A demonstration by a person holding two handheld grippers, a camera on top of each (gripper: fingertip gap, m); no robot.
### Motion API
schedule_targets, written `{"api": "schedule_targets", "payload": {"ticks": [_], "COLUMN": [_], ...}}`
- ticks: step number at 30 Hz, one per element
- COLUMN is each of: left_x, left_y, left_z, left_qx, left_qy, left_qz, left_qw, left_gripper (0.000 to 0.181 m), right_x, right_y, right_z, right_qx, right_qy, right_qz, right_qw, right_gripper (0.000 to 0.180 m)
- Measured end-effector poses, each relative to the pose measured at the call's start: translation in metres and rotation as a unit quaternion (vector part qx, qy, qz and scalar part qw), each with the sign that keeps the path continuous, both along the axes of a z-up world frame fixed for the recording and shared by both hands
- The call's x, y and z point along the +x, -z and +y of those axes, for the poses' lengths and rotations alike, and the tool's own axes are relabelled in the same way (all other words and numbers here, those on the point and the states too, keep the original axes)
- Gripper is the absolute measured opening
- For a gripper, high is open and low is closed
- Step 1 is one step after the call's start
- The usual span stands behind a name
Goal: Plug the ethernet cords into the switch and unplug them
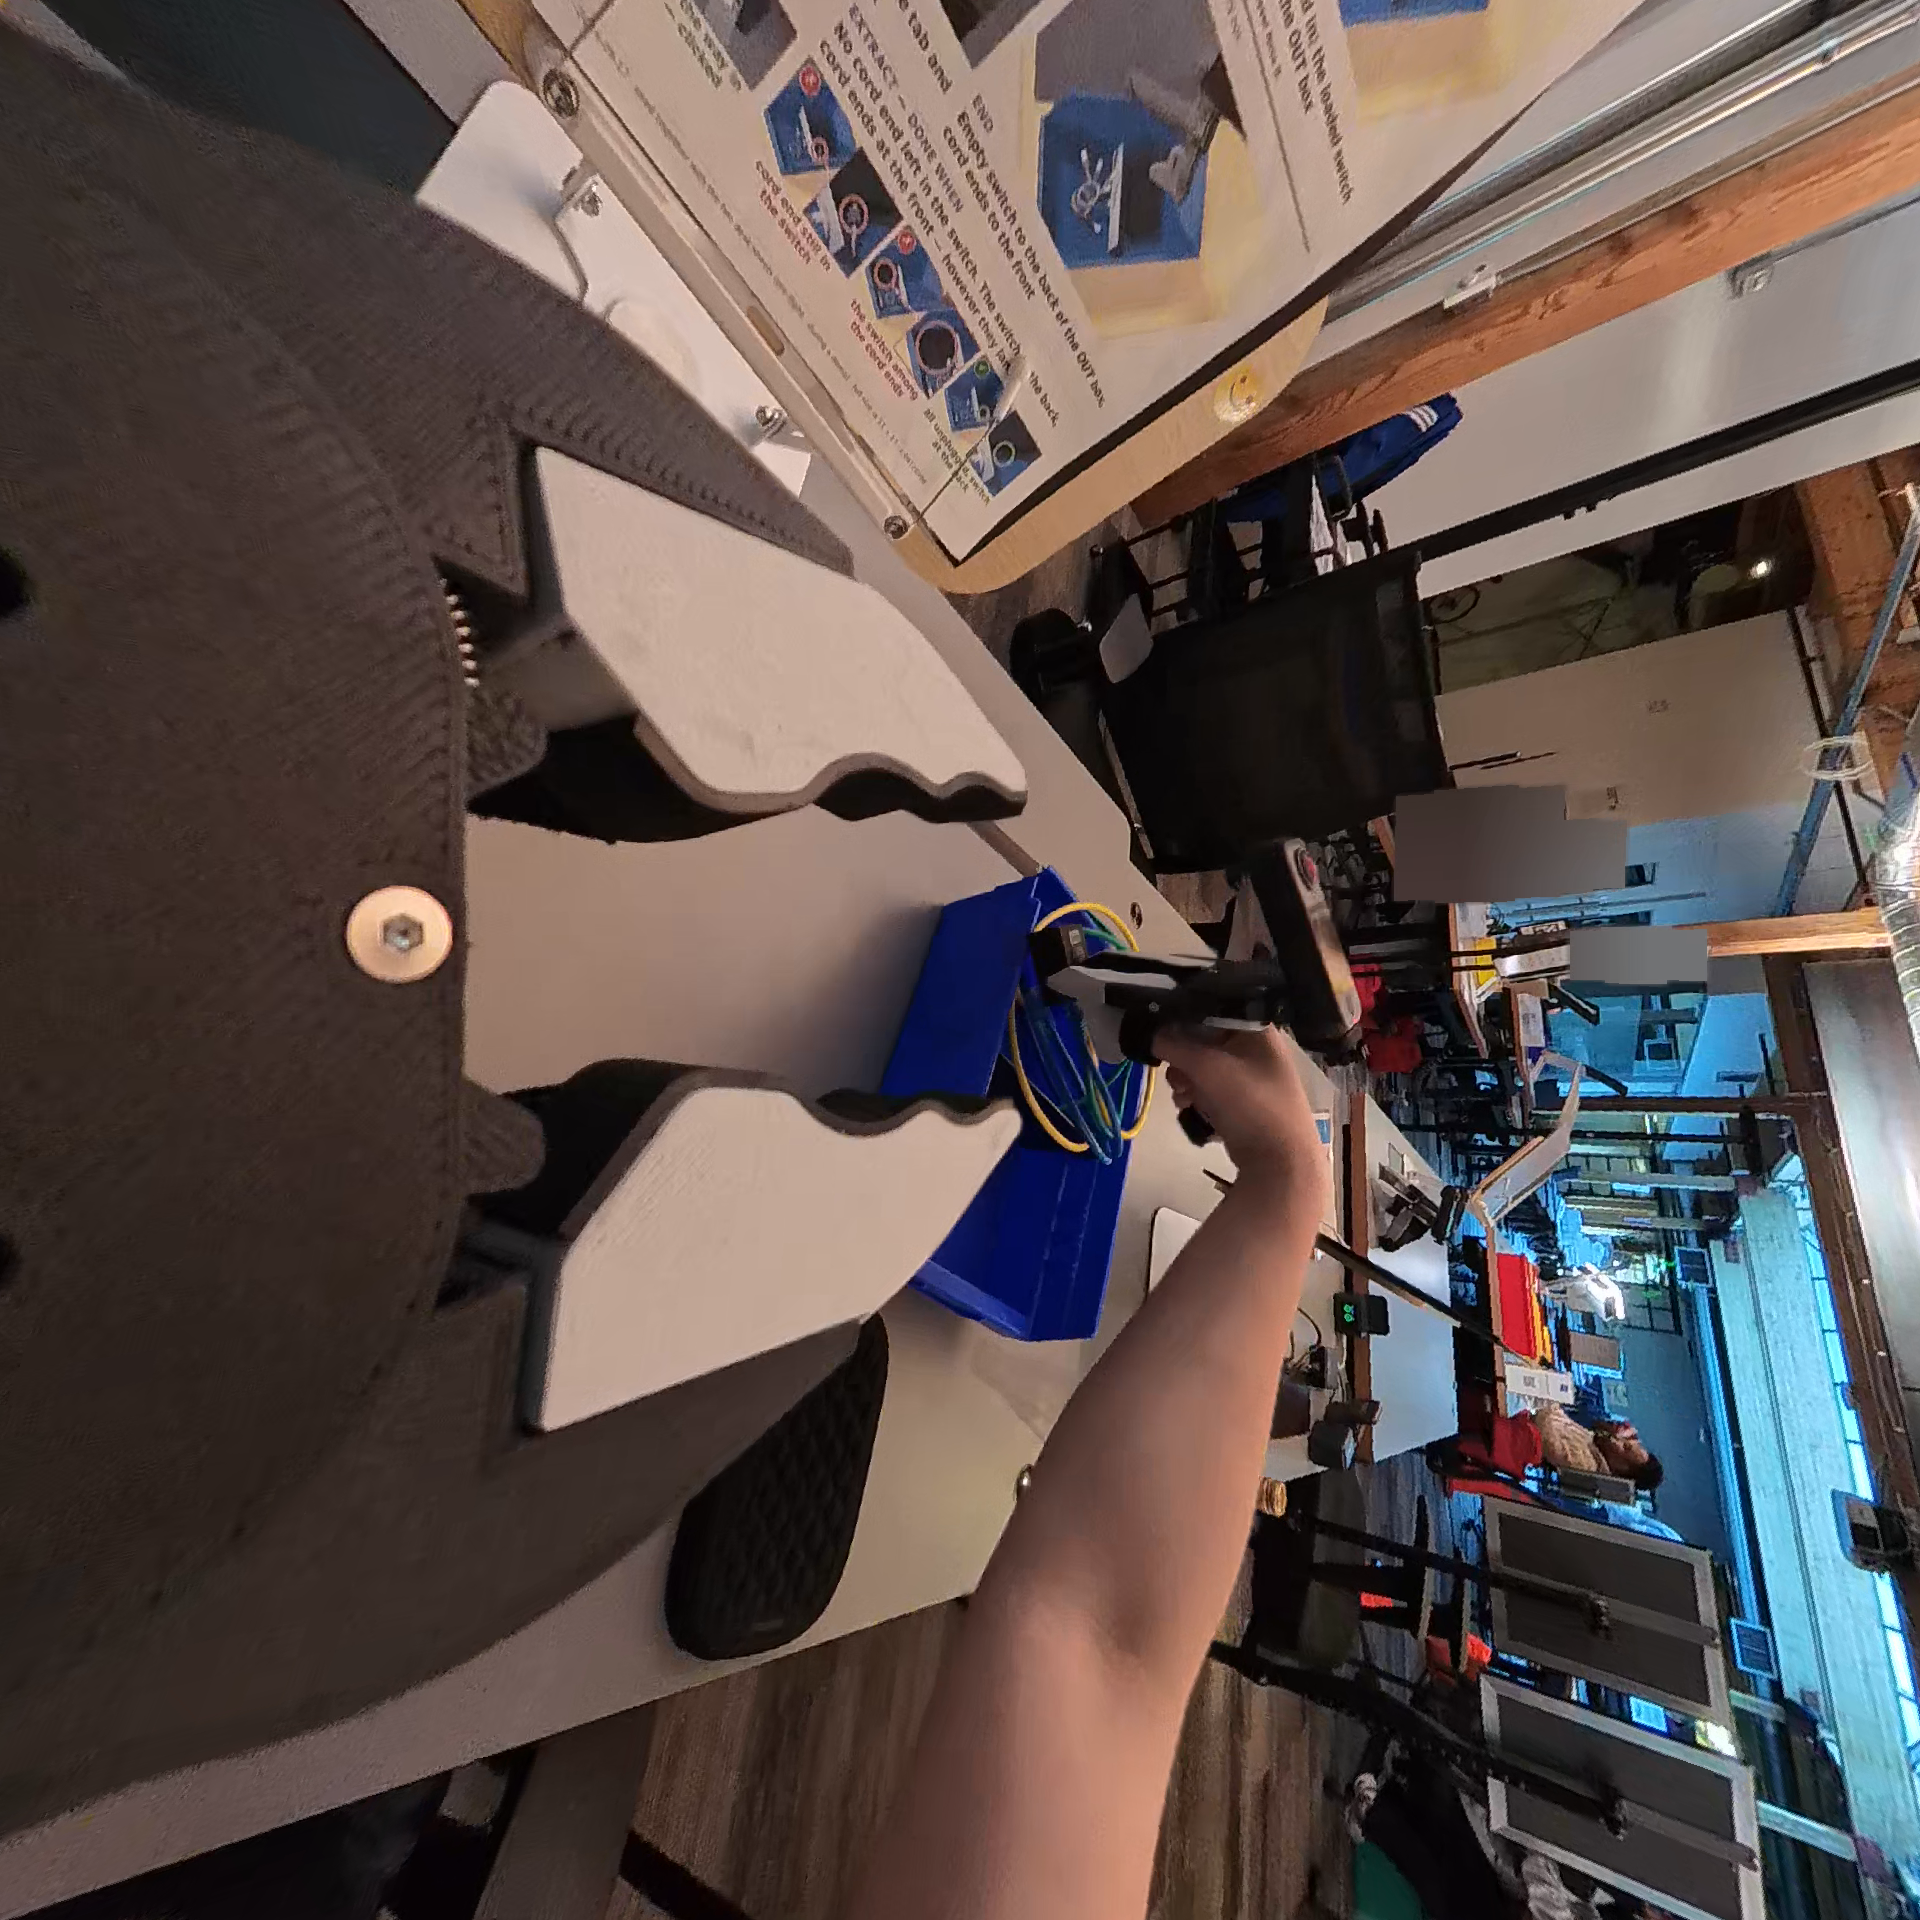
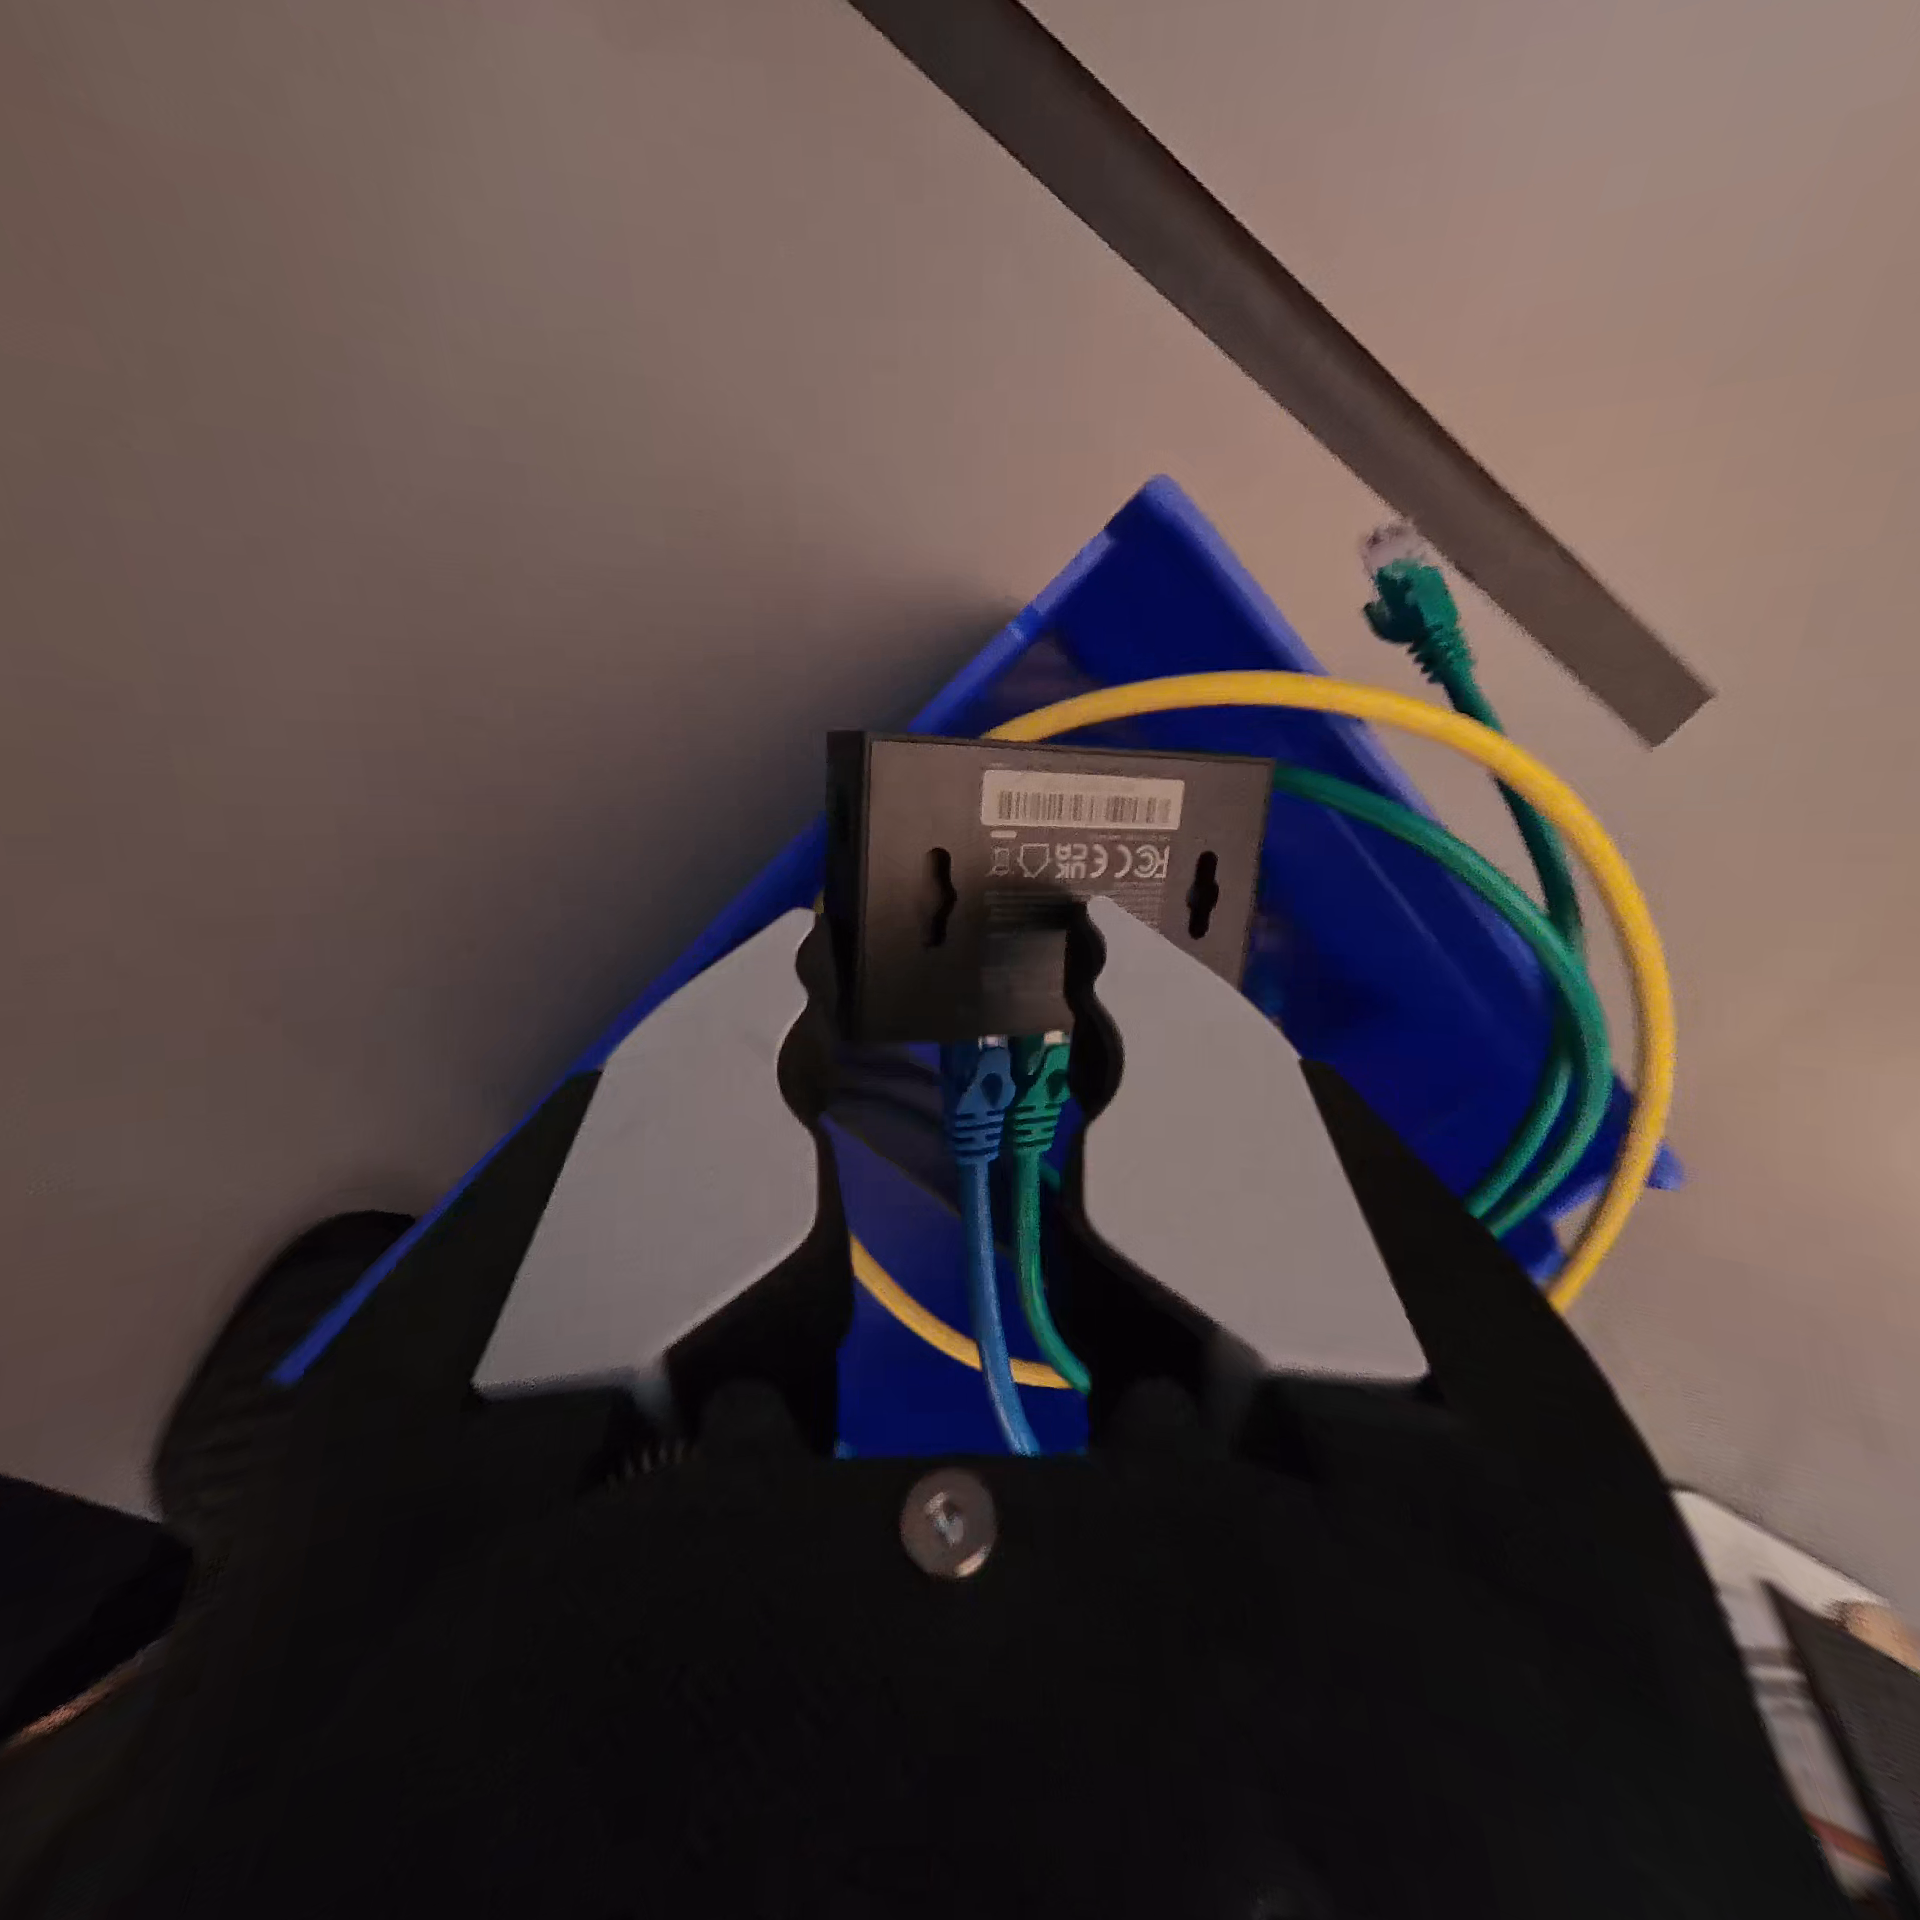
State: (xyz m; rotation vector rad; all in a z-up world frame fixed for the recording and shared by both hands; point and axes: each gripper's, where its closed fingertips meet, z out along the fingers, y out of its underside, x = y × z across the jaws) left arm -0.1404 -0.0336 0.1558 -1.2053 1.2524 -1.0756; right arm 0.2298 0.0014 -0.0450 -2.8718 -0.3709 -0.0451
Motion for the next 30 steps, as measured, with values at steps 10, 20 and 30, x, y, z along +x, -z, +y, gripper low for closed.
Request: {"api": "schedule_targets", "payload": {"ticks": [10, 20, 30], "left_x": [-0.024, -0.224, -0.355], "left_y": [-0.006, 0.001, 0.149], "left_z": [0.001, 0.098, 0.164], "left_qx": [0.030, 0.017, -0.303], "left_qy": [-0.046, -0.447, -0.530], "left_qz": [0.014, 0.073, 0.182], "left_qw": [0.998, 0.891, 0.771], "left_gripper": [0.049, 0.058, 0.067], "right_x": [0.005, 0.031, 0.082], "right_y": [0.005, -0.085, 0.047], "right_z": [0.001, -0.062, -0.197], "right_qx": [0.038, 0.305, 0.131], "right_qy": [0.056, 0.043, 0.255], "right_qz": [0.124, -0.026, 0.069], "right_qw": [0.990, 0.951, 0.955], "right_gripper": [0.044, 0.072, 0.071]}}
